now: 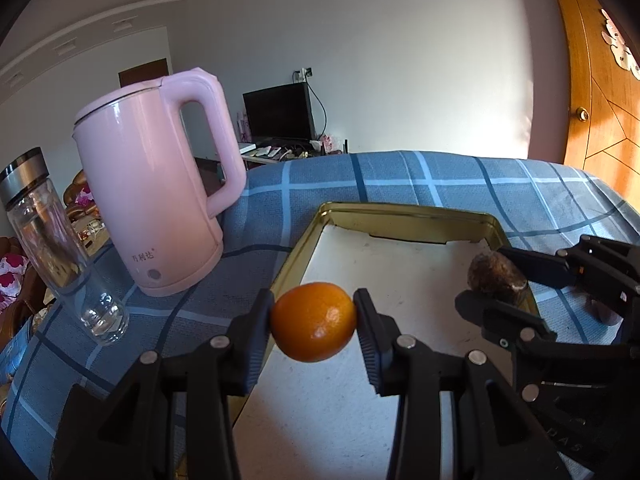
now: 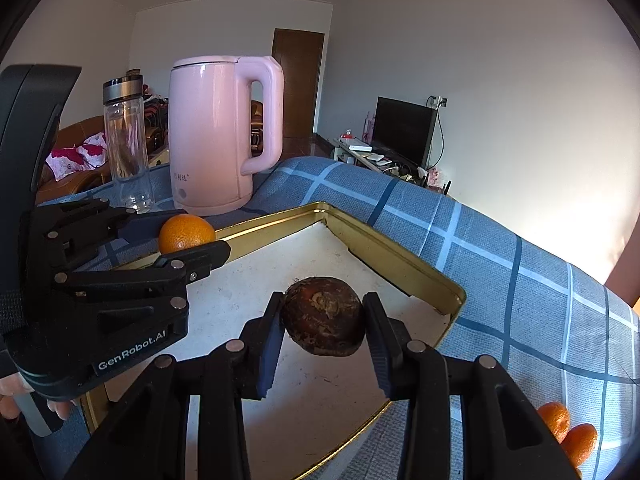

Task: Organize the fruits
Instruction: 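Lower the orange into the tray with the left tool while the right tool releases the mangosteen there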

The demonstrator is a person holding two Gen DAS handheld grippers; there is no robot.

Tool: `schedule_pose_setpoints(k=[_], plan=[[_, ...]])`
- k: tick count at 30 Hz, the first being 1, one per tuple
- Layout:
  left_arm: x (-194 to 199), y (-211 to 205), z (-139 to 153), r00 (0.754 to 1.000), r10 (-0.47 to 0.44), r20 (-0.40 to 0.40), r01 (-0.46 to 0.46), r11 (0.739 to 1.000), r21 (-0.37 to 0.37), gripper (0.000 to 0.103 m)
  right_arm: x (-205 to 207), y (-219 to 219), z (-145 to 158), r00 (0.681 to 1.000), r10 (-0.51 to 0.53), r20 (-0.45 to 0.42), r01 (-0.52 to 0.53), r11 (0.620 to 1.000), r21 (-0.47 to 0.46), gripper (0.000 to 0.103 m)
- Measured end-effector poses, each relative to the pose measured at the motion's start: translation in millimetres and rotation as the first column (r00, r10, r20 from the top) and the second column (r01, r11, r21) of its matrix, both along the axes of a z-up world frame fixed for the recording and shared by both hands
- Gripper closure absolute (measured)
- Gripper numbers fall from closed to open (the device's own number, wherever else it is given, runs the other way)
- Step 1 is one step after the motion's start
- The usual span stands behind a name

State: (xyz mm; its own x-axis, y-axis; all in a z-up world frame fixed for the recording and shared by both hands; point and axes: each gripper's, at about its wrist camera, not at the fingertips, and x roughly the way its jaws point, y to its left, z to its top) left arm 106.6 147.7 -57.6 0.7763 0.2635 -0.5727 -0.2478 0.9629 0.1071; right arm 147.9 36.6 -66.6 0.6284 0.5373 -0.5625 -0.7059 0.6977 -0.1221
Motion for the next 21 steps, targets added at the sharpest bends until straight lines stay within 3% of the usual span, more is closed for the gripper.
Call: schedule_pose_setpoints(k=[21], plan=[[12.0,0.4,-9.8,0.994,-0.028,-0.109,0.029,1.0,0.001,0.059,11.3,11.6,-21.8,0.995,-0.002,-0.102,-0.004,0.998,-0.055,0.062]])
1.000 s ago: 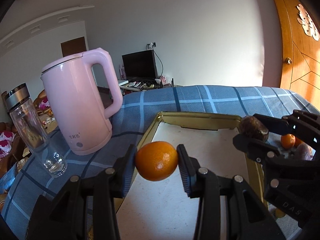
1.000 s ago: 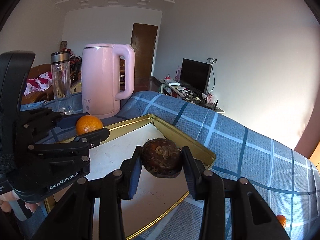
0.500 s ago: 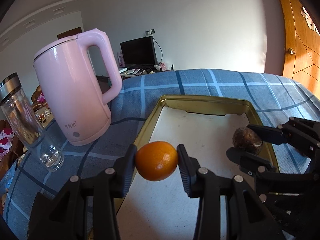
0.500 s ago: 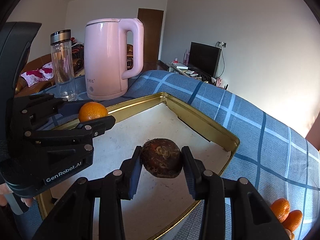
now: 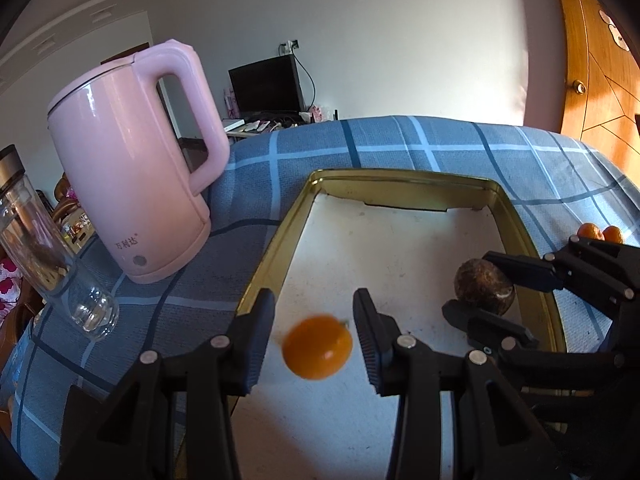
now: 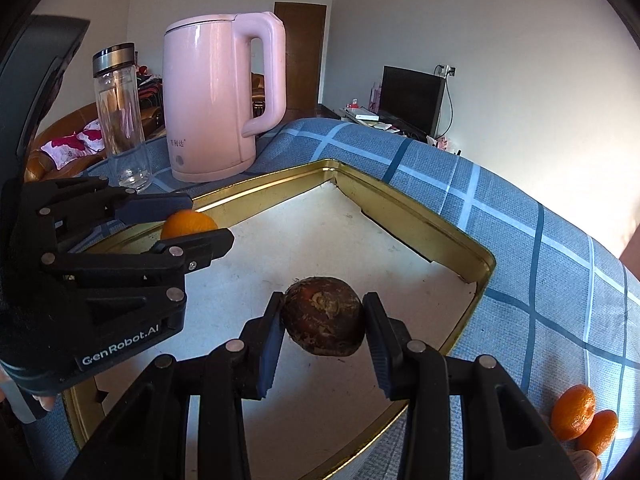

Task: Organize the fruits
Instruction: 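Lower the orange into the tray with the left tool while the right tool releases the mangosteen there, then grasp the small yellow fruit with the left tool while the right tool grasps another mangosteen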

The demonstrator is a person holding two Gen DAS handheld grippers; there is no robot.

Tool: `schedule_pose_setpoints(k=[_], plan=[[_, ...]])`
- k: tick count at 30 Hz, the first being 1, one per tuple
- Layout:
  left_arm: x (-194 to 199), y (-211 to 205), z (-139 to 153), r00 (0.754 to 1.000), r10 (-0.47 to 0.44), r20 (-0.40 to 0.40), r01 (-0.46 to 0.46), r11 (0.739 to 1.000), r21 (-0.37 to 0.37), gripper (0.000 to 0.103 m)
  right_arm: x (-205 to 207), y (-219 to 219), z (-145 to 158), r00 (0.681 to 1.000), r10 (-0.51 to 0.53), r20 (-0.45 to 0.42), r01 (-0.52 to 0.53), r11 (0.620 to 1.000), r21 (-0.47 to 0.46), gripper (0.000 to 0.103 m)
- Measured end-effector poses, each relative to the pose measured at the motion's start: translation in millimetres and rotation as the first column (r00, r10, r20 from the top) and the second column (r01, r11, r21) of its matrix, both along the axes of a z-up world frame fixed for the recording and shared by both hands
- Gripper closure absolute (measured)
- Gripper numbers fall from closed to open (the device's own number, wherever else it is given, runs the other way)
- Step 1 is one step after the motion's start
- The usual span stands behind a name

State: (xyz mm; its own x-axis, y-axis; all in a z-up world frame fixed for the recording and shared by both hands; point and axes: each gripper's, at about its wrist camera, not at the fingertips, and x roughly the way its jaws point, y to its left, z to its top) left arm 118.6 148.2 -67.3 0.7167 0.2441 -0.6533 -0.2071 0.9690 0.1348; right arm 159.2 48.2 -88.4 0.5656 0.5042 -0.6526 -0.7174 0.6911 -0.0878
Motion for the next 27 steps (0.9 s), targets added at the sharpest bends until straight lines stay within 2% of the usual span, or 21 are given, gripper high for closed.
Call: schedule_pose_setpoints(k=[1,3,5,6,12,15,19,24,27], plan=[[-0.3,-0.1,0.3,1.0,0.002,0.001,-0.002,1.0,0.001,0.057,-0.5,0.3,-0.3,1.0,0.002,-0.002,-0.002,1.0,-0.002,0.062],[-2.3,1.6,1.8,1.0,0.007,0.01,-0.007,1.0,-0.014,0.042,-2.4,2.0,0.1,1.0,0.008,0.003,-0.008,1.0,-0.008,0.06],[-10.0,2.7,7.6,0.999,0.022,0.044,-0.021,0.999,-0.028,0.032,-5.1,2.2,1.4,1.0,0.0,0.023,0.001,1.0,-0.016,0.046],[-15.8,2.4,12.4,0.997,0.028,0.07,-0.026,0.999,-0.027,0.03,-7.1,1.0,3.1,0.999,-0.003,0.034,0.003,1.0,-0.015,0.041],[-51.9,-8.3,39.8,0.975,0.042,0.219,-0.032,0.998,-0.051,0.013,-21.5,-34.8,26.6,0.995,-0.051,0.086,0.047,0.998,0.045,0.037],[-62.4,-23.6,43.6,0.969,0.01,0.246,0.008,0.997,-0.071,0.012,-33.5,-65.1,36.5,0.988,-0.121,0.096,0.113,0.99,0.088,0.031],[-69.4,-57.7,42.6,0.965,-0.077,0.25,0.09,0.995,-0.04,0.012,-59.0,-104.6,40.6,0.975,-0.179,0.131,0.164,0.98,0.115,0.026],[-71.3,-103.2,34.4,0.955,-0.184,0.232,0.193,0.981,-0.016,0.012,-84.2,-159.5,41.3,0.944,-0.29,0.157,0.267,0.951,0.154,0.025],[-71.8,-128.1,26.1,0.947,-0.245,0.209,0.25,0.968,0.006,0.012,-92.6,-184.3,38.1,0.914,-0.359,0.188,0.336,0.931,0.143,0.025]])
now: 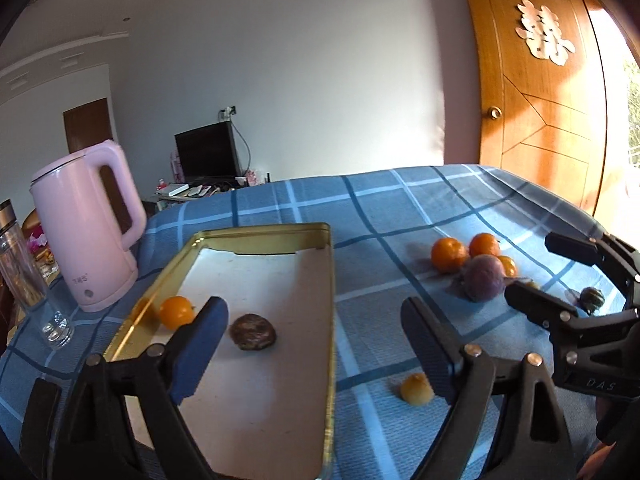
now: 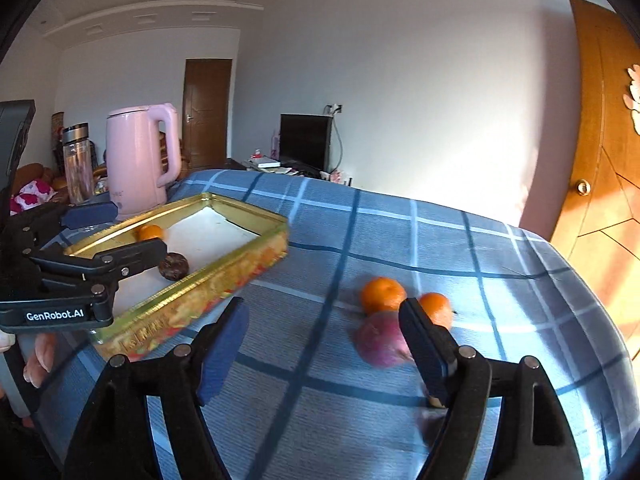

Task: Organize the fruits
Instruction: 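Grasp the small yellow fruit with the left tool while the right tool grasps another mangosteen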

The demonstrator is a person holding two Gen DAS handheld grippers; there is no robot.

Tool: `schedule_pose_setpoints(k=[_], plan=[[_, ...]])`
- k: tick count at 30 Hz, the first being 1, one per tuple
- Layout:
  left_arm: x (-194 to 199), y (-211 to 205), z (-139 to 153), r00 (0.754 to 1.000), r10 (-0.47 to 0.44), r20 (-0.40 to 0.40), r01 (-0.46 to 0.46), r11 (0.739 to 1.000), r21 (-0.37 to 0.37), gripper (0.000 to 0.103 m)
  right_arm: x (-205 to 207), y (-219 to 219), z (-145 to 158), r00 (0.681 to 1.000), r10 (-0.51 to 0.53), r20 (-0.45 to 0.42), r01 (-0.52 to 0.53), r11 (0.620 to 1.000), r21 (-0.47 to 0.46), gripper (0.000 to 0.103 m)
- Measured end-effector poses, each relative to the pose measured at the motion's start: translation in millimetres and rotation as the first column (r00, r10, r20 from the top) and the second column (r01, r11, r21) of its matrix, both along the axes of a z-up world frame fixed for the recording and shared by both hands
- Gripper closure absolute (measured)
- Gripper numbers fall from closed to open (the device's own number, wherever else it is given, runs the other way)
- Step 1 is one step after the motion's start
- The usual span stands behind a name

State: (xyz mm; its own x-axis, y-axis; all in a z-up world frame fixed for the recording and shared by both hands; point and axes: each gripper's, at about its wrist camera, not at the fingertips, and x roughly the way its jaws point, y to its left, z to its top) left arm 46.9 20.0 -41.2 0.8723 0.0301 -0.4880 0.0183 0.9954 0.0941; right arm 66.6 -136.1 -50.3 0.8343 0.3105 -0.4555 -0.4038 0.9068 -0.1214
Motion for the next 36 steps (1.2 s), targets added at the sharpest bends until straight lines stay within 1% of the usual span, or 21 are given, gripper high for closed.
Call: schedule_pose_setpoints(k=[2,3,4,6,7,8,11,13,15,16,17,20,23,26,27,28,30,32,34,35,36], plan=[[-1.0,-14.0,-7.2,0.999,-0.033,-0.021,0.033,0.999,0.017,0.015,-3.7,-14.9,-2.6,0.999,-0.046,0.004,0.046,0.999,0.002,0.025],[-1.3,-20.3,-11.1,0.998,-0.051,-0.034,0.051,0.998,0.021,0.019,-4.7,-22.6,-4.7,0.998,-0.064,-0.002,0.064,0.998,0.01,0.025],[-1.4,-26.3,-15.4,0.996,-0.068,-0.052,0.069,0.997,0.026,0.021,-4.9,-28.5,-7.6,0.997,-0.078,-0.009,0.078,0.997,0.019,0.025],[-1.2,-37.7,-23.8,0.991,-0.103,-0.089,0.106,0.994,0.036,0.029,-4.0,-39.1,-11.8,0.995,-0.099,-0.022,0.1,0.994,0.033,0.025],[-2.3,-43.3,-27.5,0.988,-0.113,-0.101,0.118,0.992,0.04,0.03,-3.4,-42.5,-14.4,0.994,-0.106,-0.027,0.107,0.994,0.033,0.025],[-1.7,-47.6,-30.9,0.986,-0.121,-0.116,0.127,0.991,0.046,0.031,-2.2,-44.8,-16.7,0.993,-0.115,-0.033,0.116,0.993,0.03,0.025],[0.1,-55.4,-37.7,0.979,-0.141,-0.15,0.149,0.988,0.042,0.041,1.4,-53.4,-22.7,0.989,-0.143,-0.046,0.144,0.989,0.031,0.025],[3.8,-58.0,-43.5,0.972,-0.144,-0.185,0.155,0.987,0.045,0.044,4.4,-57.4,-25.7,0.987,-0.15,-0.061,0.153,0.987,0.041,0.025],[7.8,-58.7,-51.3,0.963,-0.149,-0.224,0.161,0.986,0.035,0.05,6.8,-59.2,-27.0,0.985,-0.155,-0.074,0.159,0.986,0.053,0.025],[7.9,-62.6,-53.2,0.964,-0.145,-0.223,0.162,0.985,0.057,0.051,7.1,-60.6,-28.7,0.984,-0.158,-0.078,0.163,0.985,0.053,0.025],[8.0,-64.0,-54.3,0.96,-0.152,-0.234,0.169,0.984,0.055,0.052,8.1,-61.4,-30.5,0.982,-0.167,-0.087,0.171,0.984,0.047,0.025],[9.9,-65.5,-57.7,0.953,-0.155,-0.261,0.172,0.984,0.045,0.058,13.6,-65.3,-37.7,0.973,-0.184,-0.137,0.191,0.981,0.039,0.025],[13.1,-65.6,-60.7,0.945,-0.152,-0.289,0.172,0.984,0.046,0.059,17.4,-74.3,-41.2,0.964,-0.198,-0.176,0.212,0.975,0.065,0.025],[18.7,-60.7,-64.0,0.934,-0.156,-0.322,0.169,0.986,0.01,0.06,22.7,-78.4,-44.5,0.955,-0.199,-0.218,0.22,0.972,0.078,0.025],[19.3,-59.6,-64.1,0.931,-0.169,-0.324,0.177,0.984,-0.003,0.065,26.2,-78.2,-46.7,0.95,-0.197,-0.242,0.22,0.973,0.072,0.025],[19.2,-59.9,-64.4,0.929,-0.177,-0.326,0.185,0.983,-0.007,0.067,29.7,-77.3,-48.8,0.944,-0.191,-0.267,0.216,0.974,0.065,0.025],[18.6,-62.5,-64.7,0.925,-0.195,-0.326,0.203,0.979,-0.009,0.076,36.6,-75.7,-52.4,0.935,-0.172,-0.311,0.199,0.978,0.057,0.025],[18.6,-63.9,-64.5,0.925,-0.197,-0.325,0.208,0.978,-0.002,0.076,39.8,-76.9,-55.4,0.926,-0.168,-0.338,0.198,0.978,0.058,0.031],[18.4,-64.4,-64.4,0.924,-0.205,-0.324,0.216,0.976,-0.001,0.076,42.5,-79.4,-58.0,0.917,-0.169,-0.36,0.205,0.976,0.066,0.047],[18.2,-64.2,-64.4,0.923,-0.209,-0.324,0.219,0.976,-0.004,0.076,43.5,-79.6,-59.5,0.914,-0.168,-0.369,0.205,0.977,0.064,0.052],[18.3,-63.6,-64.2,0.922,-0.212,-0.323,0.221,0.975,-0.008,0.076,44.4,-78.8,-60.8,0.911,-0.166,-0.378,0.202,0.978,0.059,0.058]])
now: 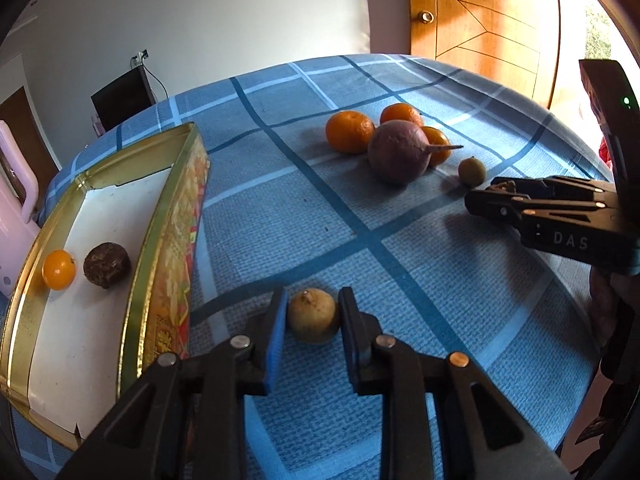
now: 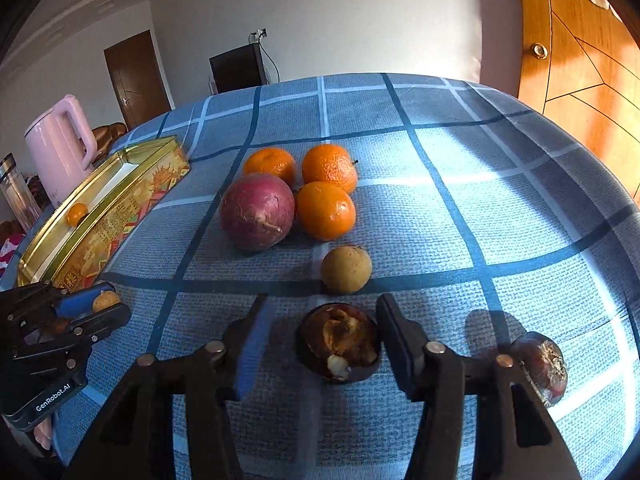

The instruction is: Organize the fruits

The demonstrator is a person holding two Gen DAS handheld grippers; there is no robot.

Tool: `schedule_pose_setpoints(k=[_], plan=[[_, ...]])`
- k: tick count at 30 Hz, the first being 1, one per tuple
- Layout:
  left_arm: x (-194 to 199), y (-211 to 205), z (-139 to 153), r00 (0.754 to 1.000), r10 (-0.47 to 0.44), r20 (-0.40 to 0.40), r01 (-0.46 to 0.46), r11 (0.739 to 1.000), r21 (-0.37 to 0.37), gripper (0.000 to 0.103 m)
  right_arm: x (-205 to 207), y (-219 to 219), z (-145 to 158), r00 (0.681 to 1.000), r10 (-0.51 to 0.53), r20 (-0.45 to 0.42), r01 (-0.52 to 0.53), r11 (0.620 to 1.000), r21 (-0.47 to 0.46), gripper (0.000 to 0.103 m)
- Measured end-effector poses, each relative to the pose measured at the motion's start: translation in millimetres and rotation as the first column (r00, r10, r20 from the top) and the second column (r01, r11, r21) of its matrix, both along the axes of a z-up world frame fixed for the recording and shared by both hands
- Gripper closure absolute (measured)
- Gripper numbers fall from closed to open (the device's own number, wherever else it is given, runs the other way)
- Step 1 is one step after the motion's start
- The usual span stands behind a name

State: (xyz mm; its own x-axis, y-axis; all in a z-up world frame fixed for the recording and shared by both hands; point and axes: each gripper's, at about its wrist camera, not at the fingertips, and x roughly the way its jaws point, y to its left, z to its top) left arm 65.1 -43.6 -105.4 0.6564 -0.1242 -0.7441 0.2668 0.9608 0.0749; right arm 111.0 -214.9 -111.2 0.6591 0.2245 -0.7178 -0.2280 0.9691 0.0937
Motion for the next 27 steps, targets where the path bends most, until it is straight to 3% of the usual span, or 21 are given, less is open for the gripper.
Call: schedule_pose_setpoints(k=[11,27], plan=[[-2.0,2.5,9.5,0.999,-0.004,0.045,0.006,0.999,-0.046,0.076,-2.6,5.5,1.5,0.999,0.044,0.009,-0.044,0.999,-0.016,0.061],[-10.9,10.8,31.3,0.986,0.025,0.164,-0.001,0.99,-0.141,0.076,-25.4,6.4,15.9,0.982,0.101,0.16,-0.105,0.994,0.015,0.061]])
